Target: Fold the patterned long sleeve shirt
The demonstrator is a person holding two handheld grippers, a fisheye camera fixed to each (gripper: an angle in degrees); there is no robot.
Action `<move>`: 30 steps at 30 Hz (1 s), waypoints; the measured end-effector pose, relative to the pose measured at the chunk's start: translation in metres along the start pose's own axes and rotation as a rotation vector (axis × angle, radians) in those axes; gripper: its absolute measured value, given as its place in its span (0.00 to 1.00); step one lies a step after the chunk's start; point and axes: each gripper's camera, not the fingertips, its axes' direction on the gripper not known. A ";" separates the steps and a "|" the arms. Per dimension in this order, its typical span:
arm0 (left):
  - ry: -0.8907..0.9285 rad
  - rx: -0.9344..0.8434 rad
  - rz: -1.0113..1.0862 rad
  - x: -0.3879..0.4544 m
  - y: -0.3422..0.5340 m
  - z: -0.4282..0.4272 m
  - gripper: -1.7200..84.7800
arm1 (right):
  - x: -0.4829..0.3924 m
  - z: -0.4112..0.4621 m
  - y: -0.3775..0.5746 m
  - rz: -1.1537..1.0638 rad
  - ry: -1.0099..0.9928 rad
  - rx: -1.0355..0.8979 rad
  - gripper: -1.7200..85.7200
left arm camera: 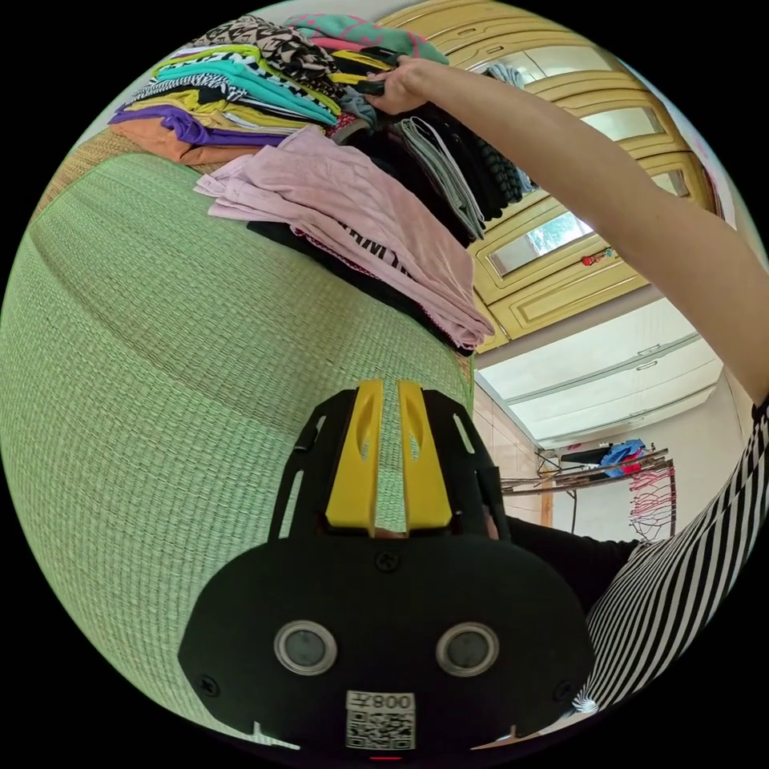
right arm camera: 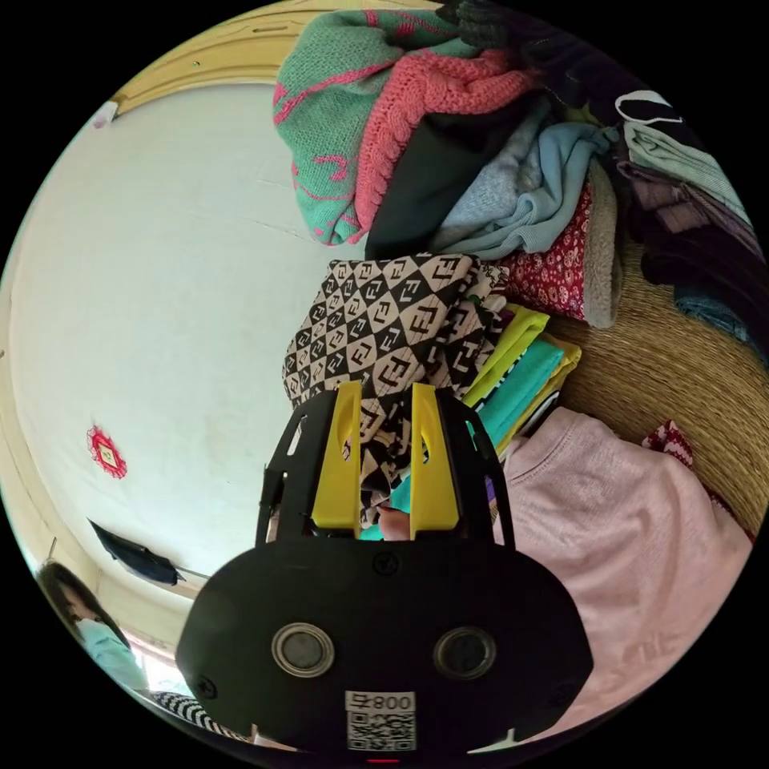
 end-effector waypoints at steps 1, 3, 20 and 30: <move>0.001 -0.001 0.002 0.000 0.003 -0.001 0.03 | 0.003 0.002 0.000 0.010 0.000 -0.002 0.13; -0.005 -0.007 0.008 0.002 0.015 -0.007 0.03 | 0.016 0.007 0.005 0.059 -0.037 0.011 0.12; -0.018 0.119 -0.095 0.018 0.181 -0.078 0.03 | -0.114 0.003 0.138 -0.451 -0.215 0.046 0.05; -0.162 0.516 -0.170 0.092 0.371 -0.198 0.04 | -0.245 -0.039 0.419 -1.033 -0.370 -0.182 0.04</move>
